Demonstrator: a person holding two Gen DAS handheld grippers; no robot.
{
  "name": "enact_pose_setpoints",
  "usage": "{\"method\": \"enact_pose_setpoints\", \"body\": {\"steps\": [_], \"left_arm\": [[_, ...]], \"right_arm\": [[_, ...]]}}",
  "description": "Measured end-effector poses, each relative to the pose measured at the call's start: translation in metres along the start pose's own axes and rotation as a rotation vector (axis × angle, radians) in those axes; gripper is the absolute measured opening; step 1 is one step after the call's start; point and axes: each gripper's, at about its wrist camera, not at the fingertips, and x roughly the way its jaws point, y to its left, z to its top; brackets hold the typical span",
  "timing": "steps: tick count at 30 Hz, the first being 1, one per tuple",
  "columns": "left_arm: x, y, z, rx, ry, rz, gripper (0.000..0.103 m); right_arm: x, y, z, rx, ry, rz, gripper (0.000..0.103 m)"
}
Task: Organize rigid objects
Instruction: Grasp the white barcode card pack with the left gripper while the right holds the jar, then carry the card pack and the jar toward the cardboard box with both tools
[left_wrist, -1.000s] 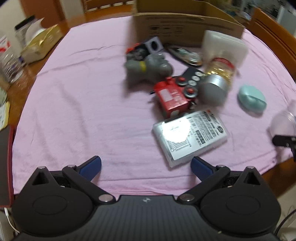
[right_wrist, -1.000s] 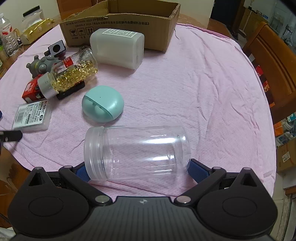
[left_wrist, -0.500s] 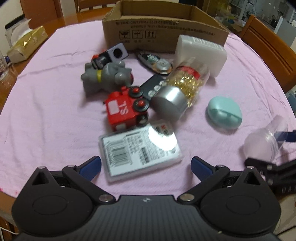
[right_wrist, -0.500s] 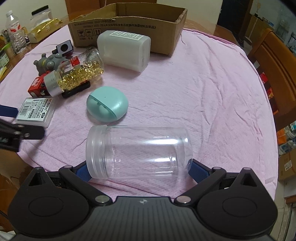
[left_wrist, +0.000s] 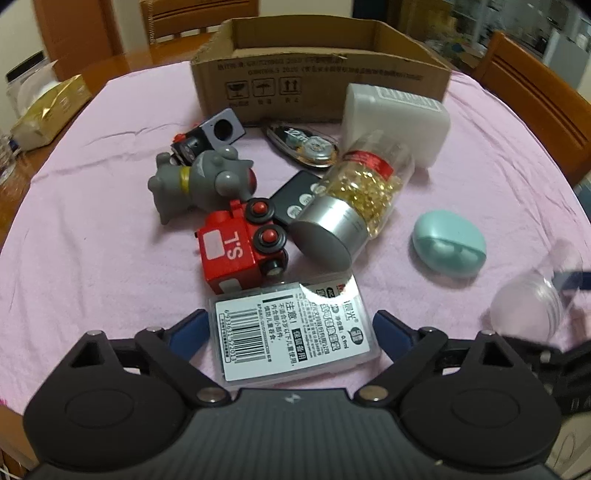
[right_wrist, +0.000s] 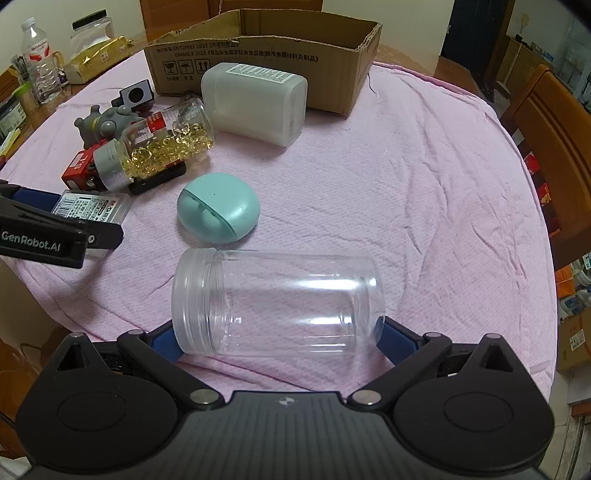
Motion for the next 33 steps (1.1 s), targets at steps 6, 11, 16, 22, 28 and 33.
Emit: {"method": "enact_pose_setpoints", "body": {"steps": [6,11,16,22,28,33], "left_arm": [[-0.011,0.020,-0.015,0.039,0.034,0.004,0.095],[-0.011,0.018,-0.013,-0.014,0.062,0.036,0.095],[-0.009,0.017,-0.010,-0.055,0.052,0.051,0.093],[-0.008,0.015,-0.011,-0.044,0.040,0.061,0.092],[-0.007,0.015,-0.011,-0.038,0.042,0.057,0.090],[-0.007,0.017,-0.009,-0.025,0.055,0.042,0.090]], "right_arm": [[0.002,0.000,0.002,-0.009,0.022,0.005,0.103],[0.004,0.001,0.006,-0.012,0.060,0.009,0.103],[0.001,0.001,0.008,-0.001,0.073,0.031,0.103],[-0.005,0.004,0.015,0.000,0.055,0.022,0.103],[-0.007,0.007,0.021,-0.013,0.054,-0.002,0.100],[-0.007,0.005,0.025,-0.027,0.067,-0.022,0.095]]}}
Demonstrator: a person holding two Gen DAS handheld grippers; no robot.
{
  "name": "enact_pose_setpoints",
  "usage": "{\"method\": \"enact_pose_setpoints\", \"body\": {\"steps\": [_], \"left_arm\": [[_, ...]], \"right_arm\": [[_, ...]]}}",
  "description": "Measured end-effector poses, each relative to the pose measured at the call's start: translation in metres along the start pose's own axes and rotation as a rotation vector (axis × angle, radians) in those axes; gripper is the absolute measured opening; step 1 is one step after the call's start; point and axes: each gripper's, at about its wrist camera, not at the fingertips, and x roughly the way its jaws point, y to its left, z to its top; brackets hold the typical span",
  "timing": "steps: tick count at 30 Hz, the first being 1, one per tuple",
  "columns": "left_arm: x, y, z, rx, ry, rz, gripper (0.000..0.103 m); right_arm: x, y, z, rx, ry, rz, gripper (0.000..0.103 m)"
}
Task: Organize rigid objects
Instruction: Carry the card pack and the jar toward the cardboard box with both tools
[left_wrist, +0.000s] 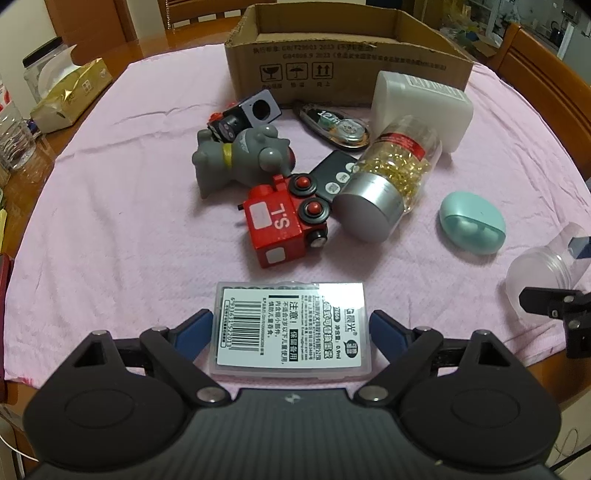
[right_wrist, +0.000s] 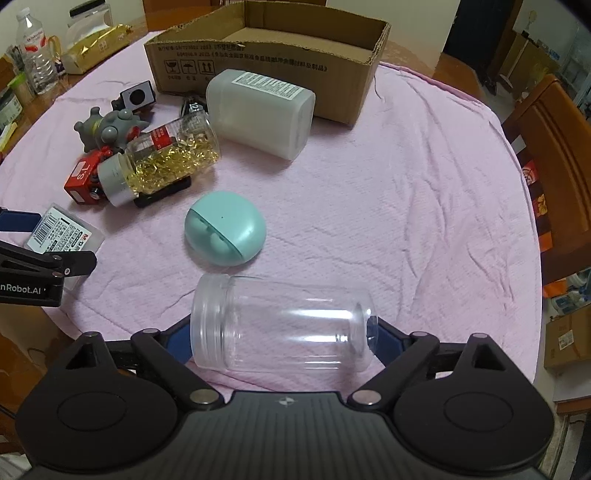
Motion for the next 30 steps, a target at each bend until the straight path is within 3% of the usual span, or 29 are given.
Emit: {"method": "enact_pose_setpoints", "body": {"steps": [14,23,30], "left_arm": [[-0.016,0.007,0.016,0.094,-0.029,-0.013,0.090],[-0.005,0.006,0.010,0.103,0.001,-0.027,0.090],[-0.006,0.008,0.009,0.107,0.002,-0.024,0.090]], "right_arm": [[-0.015,-0.006,0.017,-0.091,-0.025,0.034,0.095],[0.000,-0.015,0.010,-0.024,0.023,0.078,0.098],[-0.002,-0.010,0.009,-0.044,0.039,0.052,0.097]]}}
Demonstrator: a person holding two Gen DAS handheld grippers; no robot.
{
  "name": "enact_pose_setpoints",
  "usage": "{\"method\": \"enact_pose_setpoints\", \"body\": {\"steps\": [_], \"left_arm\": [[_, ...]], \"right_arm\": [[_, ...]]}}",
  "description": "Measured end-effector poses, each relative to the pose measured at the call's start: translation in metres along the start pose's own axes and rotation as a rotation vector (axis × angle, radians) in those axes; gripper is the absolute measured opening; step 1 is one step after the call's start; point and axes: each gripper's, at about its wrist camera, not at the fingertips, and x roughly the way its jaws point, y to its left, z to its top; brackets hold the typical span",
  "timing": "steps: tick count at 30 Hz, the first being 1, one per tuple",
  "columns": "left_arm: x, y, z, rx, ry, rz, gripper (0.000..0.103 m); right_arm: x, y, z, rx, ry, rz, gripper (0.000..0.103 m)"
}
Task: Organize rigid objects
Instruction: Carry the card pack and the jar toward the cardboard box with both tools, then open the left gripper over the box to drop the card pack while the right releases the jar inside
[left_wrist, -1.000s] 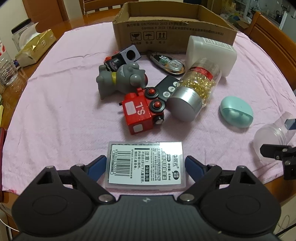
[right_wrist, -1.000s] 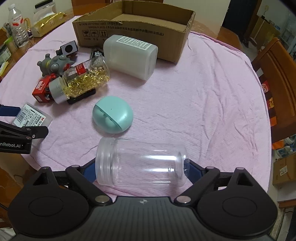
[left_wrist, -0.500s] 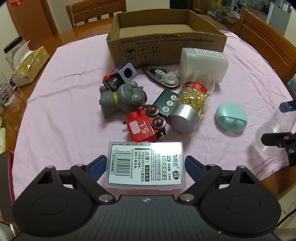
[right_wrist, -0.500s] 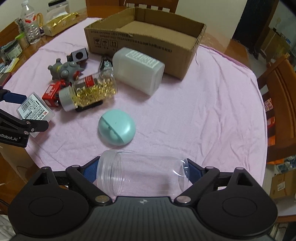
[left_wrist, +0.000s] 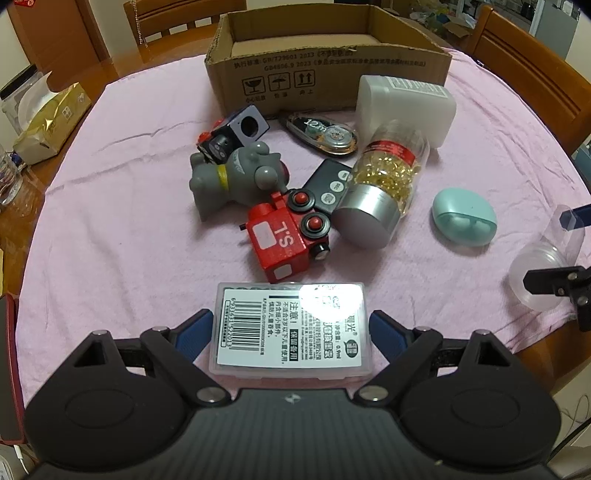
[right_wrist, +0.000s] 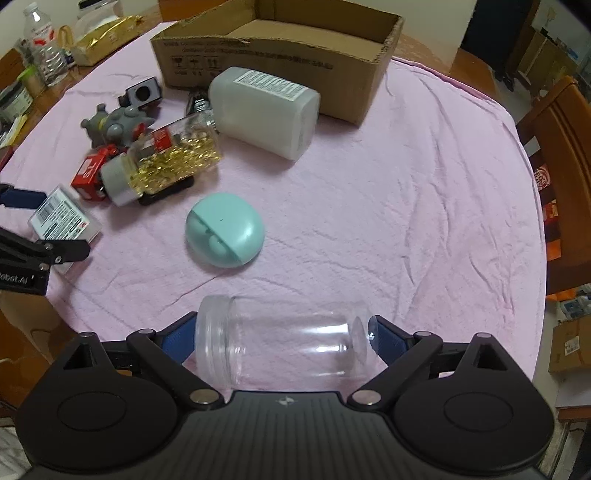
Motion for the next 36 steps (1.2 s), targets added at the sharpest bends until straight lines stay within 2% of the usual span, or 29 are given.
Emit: {"method": "enact_pose_setpoints", "body": {"steps": [7,15,20,25,36], "left_arm": [[-0.011,0.002,0.006,0.010,-0.004,-0.011,0.090],[-0.053,0.001,0.037,0.041,-0.026,-0.042,0.090],[-0.074,0.002,0.071,0.049,-0.071,-0.018,0.090],[-0.076,0.007,0.109,0.072,-0.119,-0.025,0.090],[-0.041,0.029,0.209,0.168,-0.208,-0.035,0.090]], "right_arm": [[-0.005,0.002,0.002,-0.028,-0.006,-0.011,0.094],[-0.030,-0.005,0.023,-0.092,-0.050,0.053,0.094],[-0.055,-0.013,0.052,-0.148,-0.115,0.112,0.094],[-0.073,-0.021,0.090,-0.159,-0.182,0.135,0.094],[-0.071,-0.029,0.178,-0.089,-0.277,0.068,0.094]]}}
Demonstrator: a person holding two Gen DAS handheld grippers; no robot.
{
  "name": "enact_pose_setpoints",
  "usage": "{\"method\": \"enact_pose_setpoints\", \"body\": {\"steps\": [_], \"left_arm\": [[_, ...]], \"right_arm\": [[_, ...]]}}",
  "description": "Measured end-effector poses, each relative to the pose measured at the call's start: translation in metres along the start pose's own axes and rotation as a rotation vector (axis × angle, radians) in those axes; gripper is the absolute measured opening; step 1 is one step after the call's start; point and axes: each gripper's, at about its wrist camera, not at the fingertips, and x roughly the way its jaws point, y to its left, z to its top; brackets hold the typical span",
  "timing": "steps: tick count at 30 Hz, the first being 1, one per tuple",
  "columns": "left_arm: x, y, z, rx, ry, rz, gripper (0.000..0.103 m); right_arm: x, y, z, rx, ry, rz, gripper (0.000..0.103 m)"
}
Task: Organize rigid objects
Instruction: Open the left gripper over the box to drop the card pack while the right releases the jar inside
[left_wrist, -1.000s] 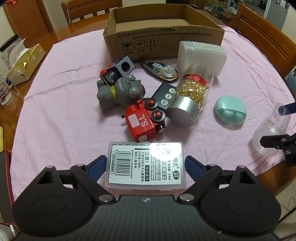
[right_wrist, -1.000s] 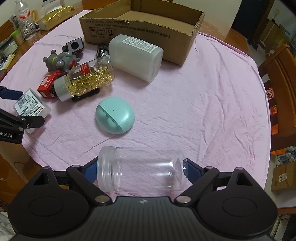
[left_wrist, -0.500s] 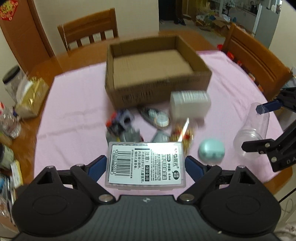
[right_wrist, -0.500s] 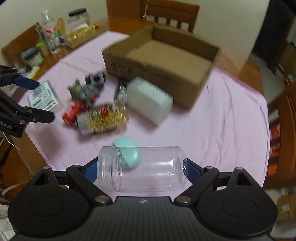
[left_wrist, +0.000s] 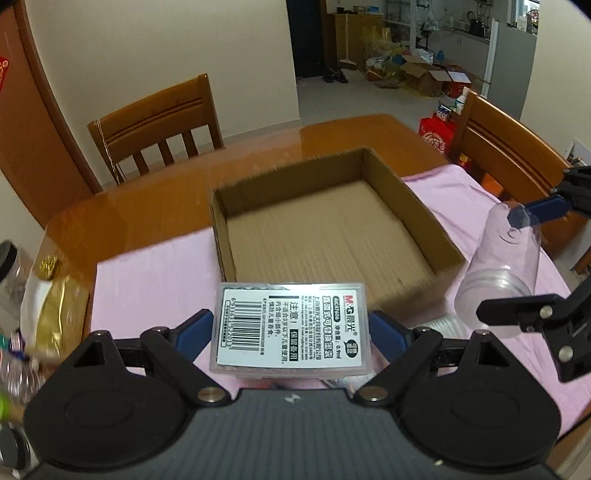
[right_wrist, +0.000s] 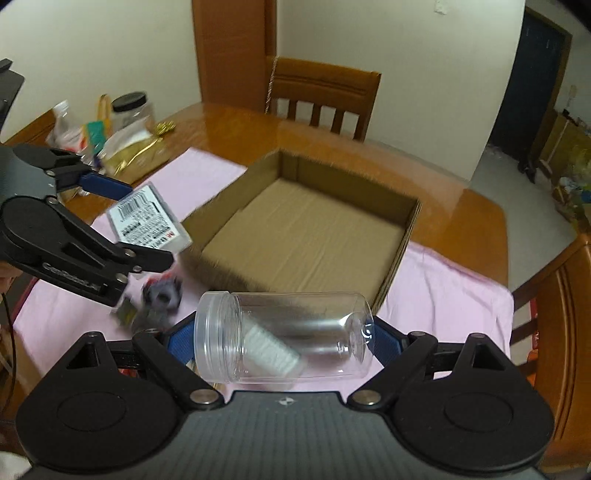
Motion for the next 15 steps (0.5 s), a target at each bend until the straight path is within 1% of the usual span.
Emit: {"method": "enact_pose_setpoints", "body": {"steps": [6,10,15], "left_arm": [[0.037,0.013,0.030,0.021,0.000,-0.008,0.090],[0.059,0.016,0.043,0.037,0.009,-0.016,0.090],[0.087,0.021,0.058,0.041,0.021,-0.015,0.090]], "right_arm": [[0.041,-0.012,0.035,0.046,0.011,-0.028,0.094],[0.063,-0.017,0.043,0.071,0.024,-0.035,0.094],[0.085,-0.021,0.052,0.090,0.036,-0.072,0.094]]}}
